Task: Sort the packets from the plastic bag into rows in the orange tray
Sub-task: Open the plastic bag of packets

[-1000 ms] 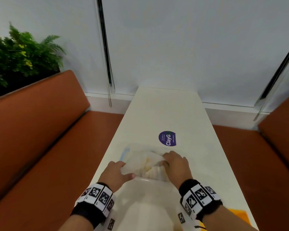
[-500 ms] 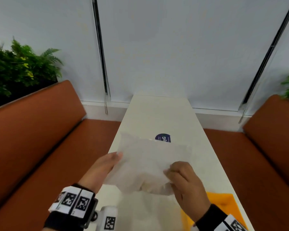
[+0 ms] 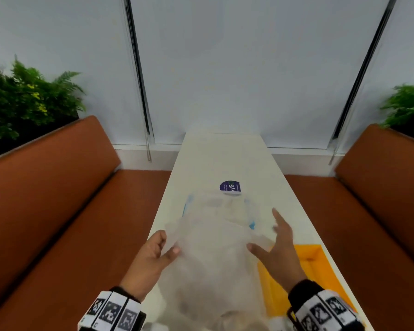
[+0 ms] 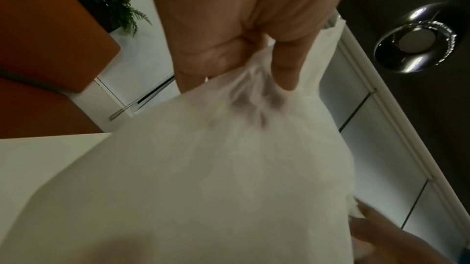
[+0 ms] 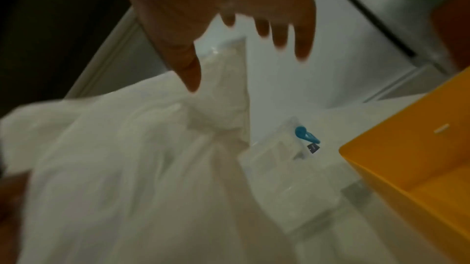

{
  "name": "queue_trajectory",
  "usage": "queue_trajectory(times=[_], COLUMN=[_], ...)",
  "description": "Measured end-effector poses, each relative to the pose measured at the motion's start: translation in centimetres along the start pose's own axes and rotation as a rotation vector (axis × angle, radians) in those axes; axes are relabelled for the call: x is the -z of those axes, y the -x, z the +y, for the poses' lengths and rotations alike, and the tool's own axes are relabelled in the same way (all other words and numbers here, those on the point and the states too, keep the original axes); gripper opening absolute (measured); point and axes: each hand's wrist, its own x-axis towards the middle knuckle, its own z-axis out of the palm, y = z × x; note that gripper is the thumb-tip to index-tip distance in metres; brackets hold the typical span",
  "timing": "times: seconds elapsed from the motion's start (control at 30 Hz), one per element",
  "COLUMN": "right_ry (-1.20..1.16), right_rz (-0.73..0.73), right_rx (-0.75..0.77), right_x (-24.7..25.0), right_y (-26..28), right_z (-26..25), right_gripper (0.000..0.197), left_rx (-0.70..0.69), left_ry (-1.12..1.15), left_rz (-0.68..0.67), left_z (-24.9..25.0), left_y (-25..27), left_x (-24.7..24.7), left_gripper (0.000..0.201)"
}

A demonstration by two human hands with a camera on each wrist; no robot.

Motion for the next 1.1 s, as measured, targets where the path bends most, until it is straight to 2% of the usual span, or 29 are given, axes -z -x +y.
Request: queue_trajectory(times=[0.03,0.07,0.1,0.13,0.17,0.27,0.33,0.4,0.43,0.47,0.53,0.6,0.7,0.73,0.8,0.9,1.03,1.1], right_ry=[-0.104,-0.161,-0.138,-0.105,-0.114,-0.325,-0.438,-0.422,-0.391,-0.35,-0.246,-0.188,-0.16,-0.15,-0.125,-0.118,-0.148,-0.174], right_rz=[-0.111,-0.194,-0.226,-0.221,-0.197,-0.096,-0.07,-0.086,-0.1,-0.105,-0.098,-0.095,-0.09,-0.077,-0.027,0.042,0.073,0.096], right_rx=[-0.097,-0.141,-0.133,-0.086,-0.036,0.072,0.12,0.171,0.2,0.239,0.321,0.368,0.41,0.423,0.44,0.408,0.36,0.348], right_x=[0.3,0.7,1.2,1.6,2.1,3.7,4.5,4.7,4.7,4.6,4.3,4.2,4.5,4.7,5.4,6.3,7.3,7.4], right_y=[-0.7,-1.1,-1.3,-1.4,-1.4,-1.4,-1.2,-0.7,-0.3,0.2,0.9,1.4,1.8,1.9,2.0,1.7,1.3,1.0], right_z=[-0.4,-0.9,-1.6,-2.2,-3.0,-4.9,-5.8,-6.2,-6.5,-6.7,-6.8,-6.6,-6.1,-5.9,-5.5,-4.6,-4.2,-4.2], right_gripper=[0.064,0.041,0.02,0.014,0.019,0.021,0.021,0.023,0.024,0.025,0.025,0.025,0.022,0.018,0.011,0.02,0.02,0.019], left_rx=[-0.029,-0.069,-0.114,-0.156,-0.191,-0.283,-0.29,-0.366,-0.494,-0.632,-0.762,-0.769,-0.616,-0.568,-0.59,-0.617,-0.498,-0.477], left_ry=[0.003,-0.006,-0.013,-0.007,-0.021,-0.108,-0.215,-0.634,-0.849,-0.988,-1.143,-1.221,-1.287,-1.287,-1.257,-1.298,-1.331,-1.342], left_rz=[0.009,0.042,0.096,0.14,0.17,0.241,0.44,0.66,0.689,0.613,0.351,0.153,0.013,0.013,0.051,0.142,0.243,0.307], left_z=[0.4,0.7,1.1,1.8,2.5,3.5,4.1,5.1,6.2,6.8,7.4,7.8,7.9,7.8,7.8,8.3,8.9,9.1], left_y=[0.2,0.3,0.4,0.3,0.2,0.4,0.9,1.5,1.9,2.1,1.7,1.0,0.3,0.2,0.5,1.2,2.4,3.2], left_x=[-0.2,-0.2,-0.3,-0.5,-0.5,0.2,0.3,-0.9,-2.3,-3.8,-7.0,-9.8,-12.0,-11.9,-10.9,-8.0,-3.5,-1.9], left_gripper=[0.077,0.077,0.062,0.041,0.026,0.025,0.003,0.019,0.02,0.019,0.025,0.024,0.023,0.023,0.02,0.027,0.033,0.022])
